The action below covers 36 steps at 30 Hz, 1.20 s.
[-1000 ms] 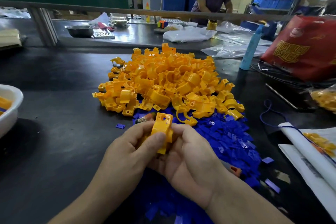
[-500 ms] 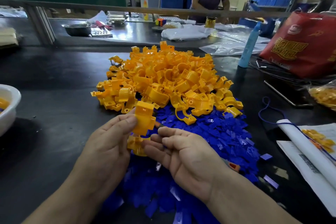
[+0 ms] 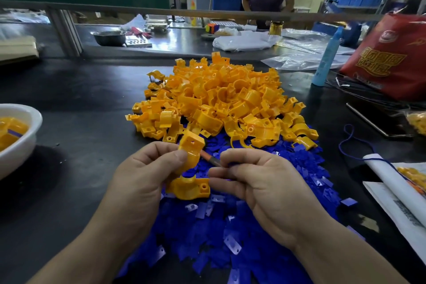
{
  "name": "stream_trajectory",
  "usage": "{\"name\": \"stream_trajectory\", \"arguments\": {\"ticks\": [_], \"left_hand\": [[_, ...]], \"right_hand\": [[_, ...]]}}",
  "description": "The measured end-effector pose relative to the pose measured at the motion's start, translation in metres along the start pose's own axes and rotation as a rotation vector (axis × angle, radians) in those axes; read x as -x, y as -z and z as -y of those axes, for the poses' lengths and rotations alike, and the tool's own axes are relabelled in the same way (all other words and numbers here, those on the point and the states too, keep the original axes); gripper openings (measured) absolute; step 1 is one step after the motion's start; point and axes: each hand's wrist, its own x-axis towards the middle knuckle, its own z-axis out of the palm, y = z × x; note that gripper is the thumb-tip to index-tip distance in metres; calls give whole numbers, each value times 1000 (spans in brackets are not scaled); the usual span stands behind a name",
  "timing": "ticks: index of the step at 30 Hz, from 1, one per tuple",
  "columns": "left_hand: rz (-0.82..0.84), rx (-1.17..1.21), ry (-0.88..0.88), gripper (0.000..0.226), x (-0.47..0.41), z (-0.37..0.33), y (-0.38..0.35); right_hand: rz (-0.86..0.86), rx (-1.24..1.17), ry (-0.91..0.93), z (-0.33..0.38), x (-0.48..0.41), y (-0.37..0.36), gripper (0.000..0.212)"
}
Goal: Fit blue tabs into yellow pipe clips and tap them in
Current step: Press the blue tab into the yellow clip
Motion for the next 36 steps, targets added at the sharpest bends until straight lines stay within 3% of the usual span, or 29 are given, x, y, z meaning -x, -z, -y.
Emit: {"name": "stream_trajectory", "arguments": {"ticks": [6,13,19,28,36], "left_hand": [[-16,-198,-50,35,11,-5,-10],[-10,-243,-37,35,16,-4,-14],[-23,-245,-17,34,18,-7,-15],[10,-229,24,43,18,-7,-14],[42,-246,75,46,16,3,-14]], "right_hand": [[-7,394,313,6,5,-1,28],[31,467,308,5,10,-5,22],[1,656,353,7,11,-2,31],[-14,730,368,6,11,-1,32],[-34,584,311,1,8,-3,22]]}}
